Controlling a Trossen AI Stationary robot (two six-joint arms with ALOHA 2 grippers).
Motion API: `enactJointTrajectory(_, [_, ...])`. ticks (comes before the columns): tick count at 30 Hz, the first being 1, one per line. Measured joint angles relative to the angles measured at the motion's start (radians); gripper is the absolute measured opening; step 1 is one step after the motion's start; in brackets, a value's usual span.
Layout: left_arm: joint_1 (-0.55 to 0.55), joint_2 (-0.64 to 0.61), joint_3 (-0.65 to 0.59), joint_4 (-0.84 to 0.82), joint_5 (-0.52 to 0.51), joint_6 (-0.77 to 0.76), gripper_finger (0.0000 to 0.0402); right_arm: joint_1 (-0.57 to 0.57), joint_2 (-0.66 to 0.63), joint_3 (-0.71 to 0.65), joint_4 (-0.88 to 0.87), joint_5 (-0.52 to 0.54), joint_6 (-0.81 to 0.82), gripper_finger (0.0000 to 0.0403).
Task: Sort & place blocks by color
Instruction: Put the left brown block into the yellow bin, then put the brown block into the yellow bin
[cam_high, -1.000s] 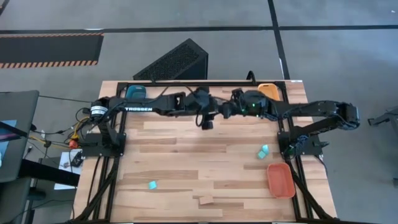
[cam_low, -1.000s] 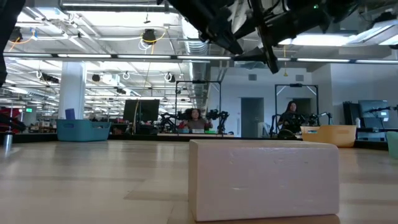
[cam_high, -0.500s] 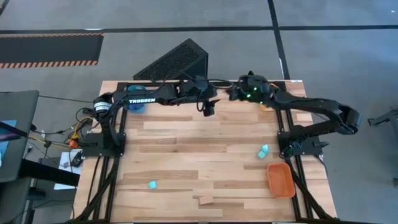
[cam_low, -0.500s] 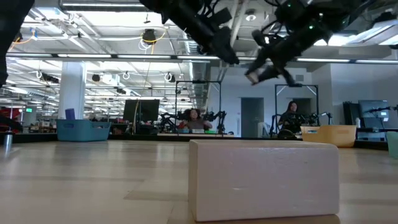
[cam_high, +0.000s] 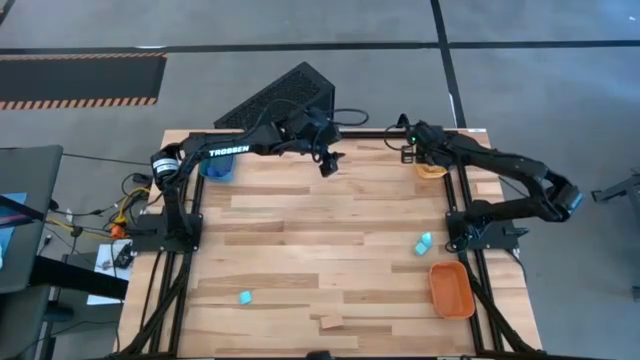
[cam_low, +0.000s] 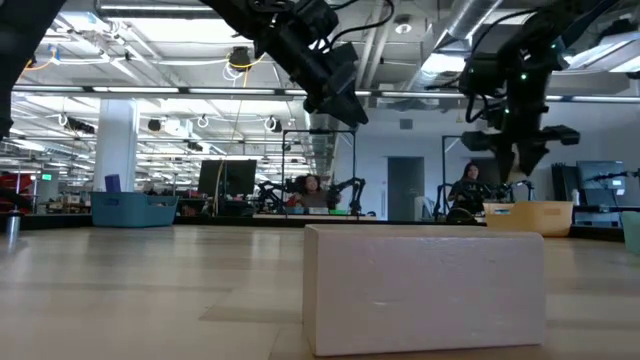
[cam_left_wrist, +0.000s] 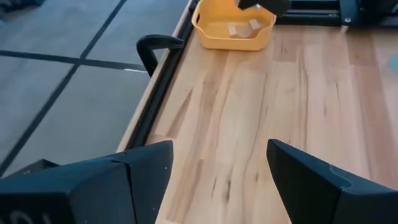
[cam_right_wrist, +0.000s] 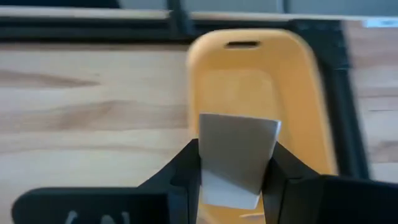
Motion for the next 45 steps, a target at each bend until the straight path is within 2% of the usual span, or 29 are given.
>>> enactJointTrajectory(3, [0.002, 0.000, 0.000, -0.001, -0.001, 0.020, 0.0251, -0.027, 0.026, 0.000, -0.044, 0.045, 0.016, 0.0147])
enactJointTrajectory(8, [0.003, 0.000, 0.000, 0.002, -0.002, 0.028, 0.0252, -0.065, 0.060, 0.000, -0.073, 0.051, 0.006, 0.0227])
enactJointTrajectory(11, [0.003, 0.000, 0.000, -0.001, -0.006, 0.037, 0.0252, -0.074, 0.068, 0.000, -0.068, 0.051, -0.027, 0.0260])
enactJointTrajectory(15, [0.003, 0.000, 0.000, -0.015, -0.009, 0.029, 0.0252, -0.075, 0.067, 0.000, -0.059, 0.051, -0.057, 0.0279])
enactJointTrajectory(23, [0.000, 0.000, 0.000, -0.067, -0.008, 0.025, 0.0252, -0.023, 0.031, 0.000, -0.043, 0.008, -0.110, 0.0280])
enactJointTrajectory(26, [0.000, 0.000, 0.000, -0.079, -0.008, 0.024, 0.0252, 0.025, -0.002, 0.000, 0.045, -0.083, -0.195, 0.0280])
enactJointTrajectory(29, [-0.001, 0.000, 0.000, -0.085, -0.003, 0.014, 0.0252, 0.080, -0.022, 0.001, 0.147, -0.241, -0.291, 0.0281])
enactJointTrajectory(33, [-0.013, 0.000, 0.000, -0.097, -0.001, -0.043, 0.0252, 0.164, -0.029, 0.001, 0.208, -0.372, -0.310, 0.0281])
enactJointTrajectory(35, [-0.028, 0.000, 0.000, -0.117, 0.015, -0.105, 0.0252, 0.216, -0.029, 0.001, 0.199, -0.402, -0.300, 0.0281])
enactJointTrajectory(40, [-0.132, -0.010, -0.001, -0.173, 0.219, -0.157, 0.0252, 0.385, -0.029, 0.001, 0.122, -0.400, -0.220, 0.0281])
enactJointTrajectory(45, [-0.316, 0.008, -0.001, -0.202, 0.240, -0.168, 0.0252, 0.579, -0.028, 0.001, 0.059, -0.348, -0.075, 0.0281])
